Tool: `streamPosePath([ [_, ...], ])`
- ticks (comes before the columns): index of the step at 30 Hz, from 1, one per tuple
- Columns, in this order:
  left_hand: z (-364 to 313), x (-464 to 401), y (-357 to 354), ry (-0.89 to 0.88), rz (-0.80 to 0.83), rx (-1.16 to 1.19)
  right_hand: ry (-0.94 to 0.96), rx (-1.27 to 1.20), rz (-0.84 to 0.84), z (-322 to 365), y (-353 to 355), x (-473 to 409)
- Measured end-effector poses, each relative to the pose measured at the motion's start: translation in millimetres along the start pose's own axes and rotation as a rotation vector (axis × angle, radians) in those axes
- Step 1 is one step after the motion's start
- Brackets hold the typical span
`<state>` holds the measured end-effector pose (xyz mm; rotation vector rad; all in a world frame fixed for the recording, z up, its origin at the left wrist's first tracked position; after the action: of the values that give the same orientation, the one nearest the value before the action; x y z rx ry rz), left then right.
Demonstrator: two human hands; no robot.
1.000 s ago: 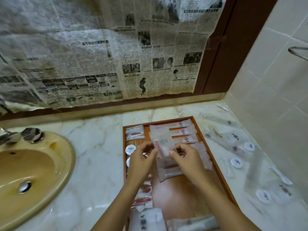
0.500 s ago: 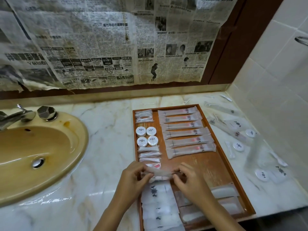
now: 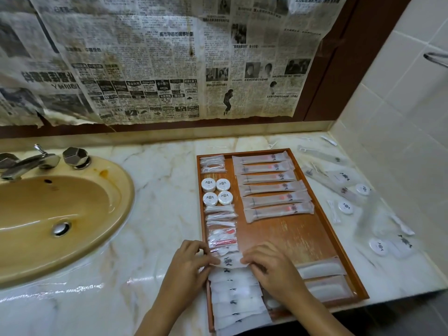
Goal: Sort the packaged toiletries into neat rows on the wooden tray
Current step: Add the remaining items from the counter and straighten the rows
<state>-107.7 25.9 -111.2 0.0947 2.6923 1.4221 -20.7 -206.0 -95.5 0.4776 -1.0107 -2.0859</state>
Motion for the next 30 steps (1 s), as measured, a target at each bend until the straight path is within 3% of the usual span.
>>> streamPosePath([
  [8,0,5,-3,0.031,-0.015,-0.084,-0.014,0.081,-0.01,-5,-9,-1],
  [30,-11,30,-15,0.167,0.04,0.019,-0.117,0.014,0.15,5,-13,17],
])
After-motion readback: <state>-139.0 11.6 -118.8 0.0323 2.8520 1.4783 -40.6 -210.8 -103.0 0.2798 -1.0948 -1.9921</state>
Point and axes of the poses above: each hand's wrist, its own x-axis away from the middle knuckle, its own y-axis out of the back of the hand, z = x × y, the point moved 1 cm from there along -x, towards the middle knuckle, and after that the axes turned 13 degrees about z, right-handed, at the moved point
